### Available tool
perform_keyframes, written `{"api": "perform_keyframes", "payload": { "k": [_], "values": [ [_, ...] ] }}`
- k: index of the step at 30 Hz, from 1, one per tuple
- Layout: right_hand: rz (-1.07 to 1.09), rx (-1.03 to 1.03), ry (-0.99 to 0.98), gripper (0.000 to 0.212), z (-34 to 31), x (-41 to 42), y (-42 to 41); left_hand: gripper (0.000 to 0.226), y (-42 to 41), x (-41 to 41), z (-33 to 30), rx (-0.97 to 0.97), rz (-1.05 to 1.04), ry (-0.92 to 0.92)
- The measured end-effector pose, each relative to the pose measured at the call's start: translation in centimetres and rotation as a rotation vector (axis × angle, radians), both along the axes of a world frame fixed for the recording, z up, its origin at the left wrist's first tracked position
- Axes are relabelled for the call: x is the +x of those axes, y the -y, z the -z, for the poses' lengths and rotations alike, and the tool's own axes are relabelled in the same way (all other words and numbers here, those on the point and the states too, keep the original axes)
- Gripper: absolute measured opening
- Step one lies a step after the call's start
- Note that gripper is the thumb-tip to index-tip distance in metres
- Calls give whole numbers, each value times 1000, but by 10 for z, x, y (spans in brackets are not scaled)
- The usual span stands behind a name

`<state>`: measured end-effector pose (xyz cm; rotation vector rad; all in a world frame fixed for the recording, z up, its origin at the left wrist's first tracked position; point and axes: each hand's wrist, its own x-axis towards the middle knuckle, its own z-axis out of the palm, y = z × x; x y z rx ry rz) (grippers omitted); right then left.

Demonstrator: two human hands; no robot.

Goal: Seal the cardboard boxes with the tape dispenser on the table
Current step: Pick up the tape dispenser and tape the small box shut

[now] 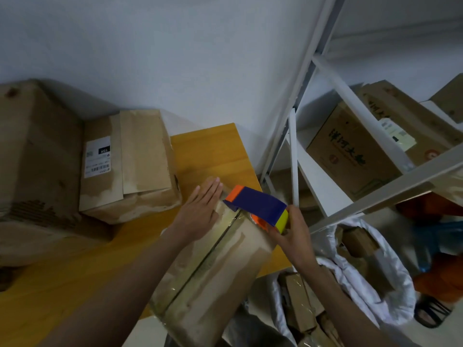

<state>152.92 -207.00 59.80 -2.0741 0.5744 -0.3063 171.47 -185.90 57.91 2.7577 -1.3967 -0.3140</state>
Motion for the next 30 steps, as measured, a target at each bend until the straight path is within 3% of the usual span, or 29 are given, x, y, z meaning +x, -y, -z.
{"api": "perform_keyframes", "payload": {
  "k": [5,16,30],
  "values": [
    [15,-1,-18,43,3,-17,-12,66,-2,-7,4,-54,18,-81],
    [64,-124,-29,47,-20,-31,-12,82,0,-10,10,-50,-13,4],
    [99,-130,-10,48,-36,-64,-14,83,0,-13,4,-51,36,-6]
  ]
}}
